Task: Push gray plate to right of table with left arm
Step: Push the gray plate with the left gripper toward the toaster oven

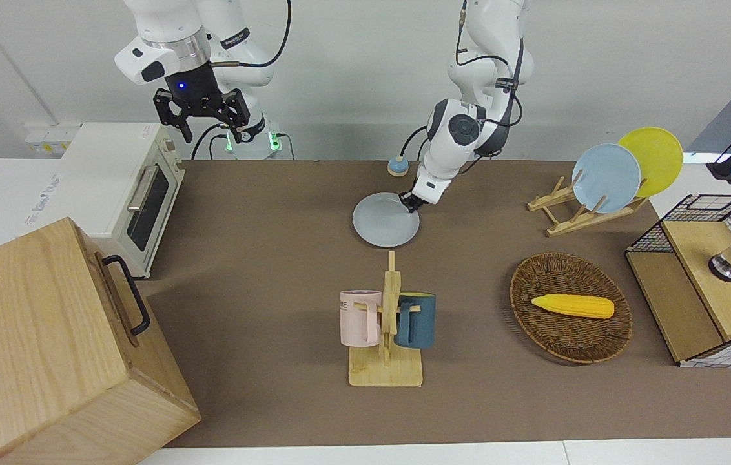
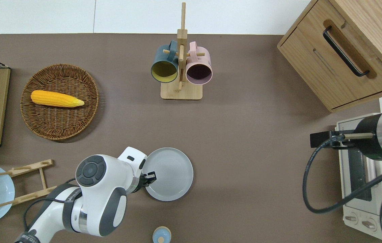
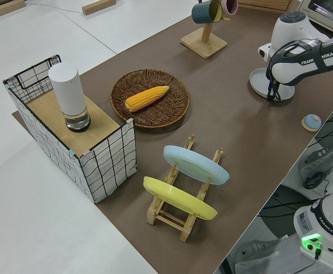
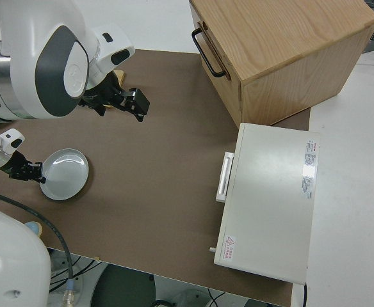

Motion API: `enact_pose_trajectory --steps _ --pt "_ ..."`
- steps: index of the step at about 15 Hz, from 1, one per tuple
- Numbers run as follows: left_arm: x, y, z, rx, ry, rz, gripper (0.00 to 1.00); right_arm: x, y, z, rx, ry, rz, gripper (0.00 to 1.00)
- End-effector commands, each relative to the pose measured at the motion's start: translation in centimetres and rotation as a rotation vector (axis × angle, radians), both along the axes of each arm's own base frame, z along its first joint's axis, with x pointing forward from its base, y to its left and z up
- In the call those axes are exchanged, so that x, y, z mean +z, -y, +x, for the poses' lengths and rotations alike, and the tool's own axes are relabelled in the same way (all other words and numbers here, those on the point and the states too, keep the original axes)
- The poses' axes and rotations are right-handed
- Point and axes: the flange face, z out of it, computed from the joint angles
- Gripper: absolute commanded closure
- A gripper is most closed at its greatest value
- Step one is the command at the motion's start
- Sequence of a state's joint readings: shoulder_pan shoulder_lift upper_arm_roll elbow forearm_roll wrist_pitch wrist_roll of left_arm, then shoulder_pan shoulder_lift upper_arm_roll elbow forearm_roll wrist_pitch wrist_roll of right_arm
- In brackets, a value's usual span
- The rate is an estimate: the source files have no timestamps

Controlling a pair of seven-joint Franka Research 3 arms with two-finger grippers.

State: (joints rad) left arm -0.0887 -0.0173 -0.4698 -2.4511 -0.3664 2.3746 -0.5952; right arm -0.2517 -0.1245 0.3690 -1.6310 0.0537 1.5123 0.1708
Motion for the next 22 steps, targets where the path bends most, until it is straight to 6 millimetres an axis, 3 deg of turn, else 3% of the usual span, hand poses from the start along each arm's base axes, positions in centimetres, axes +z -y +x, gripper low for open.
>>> enact_pose_trajectory --steps 1,8,12,22 --pt "-0.7 3.3 -1.4 0.051 0.007 -0.020 1.00 0.0 0.0 -0.8 -0.021 -0.003 0.009 0.005" --pt "-0.5 6.4 -2.2 0.083 0.029 -0.066 1.00 0.0 0.0 -0.8 -0.021 -0.003 0.009 0.005" --pt "-0.5 9.2 -3.4 0.078 0.030 -0.105 1.00 0.0 0.0 -0.8 -0.021 -0.003 0.009 0.005" --pt "-1.6 14.1 -2.8 0.119 0.041 -0.143 1.00 0.0 0.0 -0.8 -0.021 -0.003 0.009 0.005"
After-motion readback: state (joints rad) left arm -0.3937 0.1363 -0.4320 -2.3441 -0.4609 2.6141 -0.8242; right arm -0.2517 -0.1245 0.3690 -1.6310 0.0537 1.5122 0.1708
